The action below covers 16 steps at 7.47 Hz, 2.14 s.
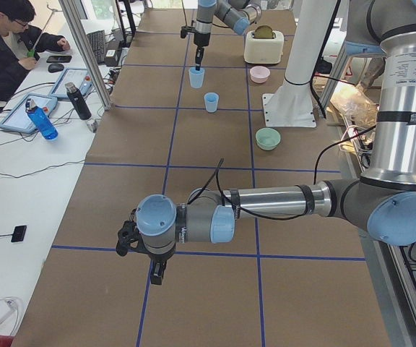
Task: Stack blue cups with both arms
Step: 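Carry the held cup with the right gripper over the centered cup, then lower the held cup into the centered cup and open the right gripper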
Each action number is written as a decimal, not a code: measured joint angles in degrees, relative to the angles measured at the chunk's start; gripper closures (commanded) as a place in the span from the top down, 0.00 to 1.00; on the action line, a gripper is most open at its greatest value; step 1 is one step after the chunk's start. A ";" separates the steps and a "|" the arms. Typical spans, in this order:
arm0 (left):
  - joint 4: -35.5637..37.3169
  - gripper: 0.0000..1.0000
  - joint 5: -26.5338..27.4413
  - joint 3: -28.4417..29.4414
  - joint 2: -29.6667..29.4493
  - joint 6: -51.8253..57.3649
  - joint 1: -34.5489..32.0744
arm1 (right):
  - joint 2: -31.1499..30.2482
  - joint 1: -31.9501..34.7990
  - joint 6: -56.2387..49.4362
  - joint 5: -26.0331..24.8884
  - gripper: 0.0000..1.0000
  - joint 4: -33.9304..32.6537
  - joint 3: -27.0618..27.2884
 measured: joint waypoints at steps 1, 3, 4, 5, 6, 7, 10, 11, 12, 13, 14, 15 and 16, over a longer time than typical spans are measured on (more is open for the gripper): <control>-0.01 0.99 0.00 0.00 0.00 0.00 0.03 | 0.42 -2.57 1.13 -2.61 0.00 -1.68 -0.19; -0.02 0.99 0.00 0.00 0.00 -0.06 0.38 | -0.01 -5.03 1.94 -4.83 0.00 -3.72 -0.28; -0.04 0.99 0.00 0.00 -0.01 -0.10 0.68 | -0.11 -5.83 2.02 -5.40 0.00 -4.68 -0.27; -0.08 0.99 0.00 0.00 -0.05 -0.15 0.87 | -0.11 -6.48 2.05 -5.76 0.00 -5.35 -0.25; -0.12 0.99 0.00 0.00 -0.08 -0.17 0.93 | -0.06 -6.93 2.06 -5.92 0.00 -5.66 -0.21; -0.16 0.99 0.00 0.00 -0.08 -0.18 0.98 | 0.08 -7.24 2.07 -5.98 0.00 -5.76 -0.20; -0.19 0.99 0.01 0.08 -0.09 -0.18 1.24 | -0.02 -8.14 2.01 -6.39 0.00 -5.67 -0.42; -0.20 0.99 0.03 0.08 -0.09 -0.18 1.45 | -0.04 -8.49 1.93 -6.50 0.00 -5.58 -0.59; -0.20 0.99 0.02 0.08 -0.09 -0.18 1.64 | -0.09 -8.81 1.75 -6.57 0.00 -5.52 -0.91; -0.20 0.99 0.00 0.09 -0.09 -0.18 1.71 | -0.24 -9.06 1.57 -6.61 0.00 -5.49 -1.19; -0.22 0.99 0.00 0.09 -0.09 -0.18 1.73 | -0.47 -9.29 1.42 -6.62 0.16 -5.48 -1.34; -0.25 0.99 0.00 0.09 -0.09 -0.18 1.76 | -0.57 -9.38 1.42 -6.62 0.66 -5.23 -1.38; -0.27 0.99 0.00 0.09 -0.09 -0.18 1.76 | -0.68 -9.41 1.63 -6.80 0.95 -4.50 -1.45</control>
